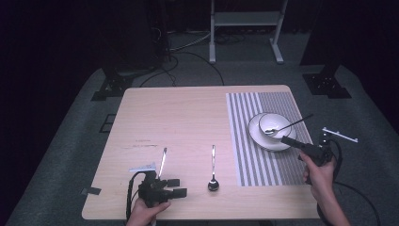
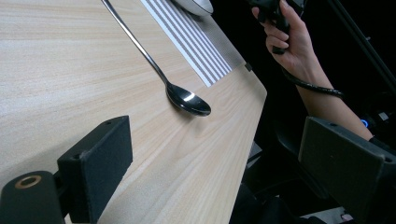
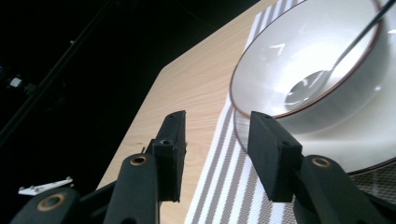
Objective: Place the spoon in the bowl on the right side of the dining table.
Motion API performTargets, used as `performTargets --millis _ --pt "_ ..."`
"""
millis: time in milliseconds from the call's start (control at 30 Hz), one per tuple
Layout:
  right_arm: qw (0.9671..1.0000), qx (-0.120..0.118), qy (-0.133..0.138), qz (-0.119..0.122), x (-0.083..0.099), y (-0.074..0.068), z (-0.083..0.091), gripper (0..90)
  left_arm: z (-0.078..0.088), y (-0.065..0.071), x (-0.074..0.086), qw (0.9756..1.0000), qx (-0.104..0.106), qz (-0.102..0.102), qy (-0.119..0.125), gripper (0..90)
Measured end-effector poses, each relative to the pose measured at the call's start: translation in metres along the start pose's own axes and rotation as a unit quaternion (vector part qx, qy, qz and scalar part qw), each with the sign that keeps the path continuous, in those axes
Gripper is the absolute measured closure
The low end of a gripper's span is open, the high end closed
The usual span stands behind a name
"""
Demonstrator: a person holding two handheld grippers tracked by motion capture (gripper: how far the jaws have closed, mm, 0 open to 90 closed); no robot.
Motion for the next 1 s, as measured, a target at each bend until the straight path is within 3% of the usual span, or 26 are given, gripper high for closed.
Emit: performTargets --millis 467,1000 --pt "0.9991 -0.032 -0.024 0.01 0.021 -0.022 -0.008 49.0 0.001 0.0 0.0 1.0 -0.002 -0.002 0.001 8.4" --pt "0.9972 -0.034 -0.049 0.045 0.046 -0.036 -0.016 45.4 0.001 0.0 0.0 1.0 -0.003 -0.006 0.001 8.4"
Point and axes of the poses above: each handheld gripper's, and its own axes: z roughly backward along the jaws, x roughly out of its underside, y roughly to its right, the point moved 6 cm from there along -z, roughly forward along the jaws, and after that the axes turned 1 degree about -z, right-handed, at the moved point
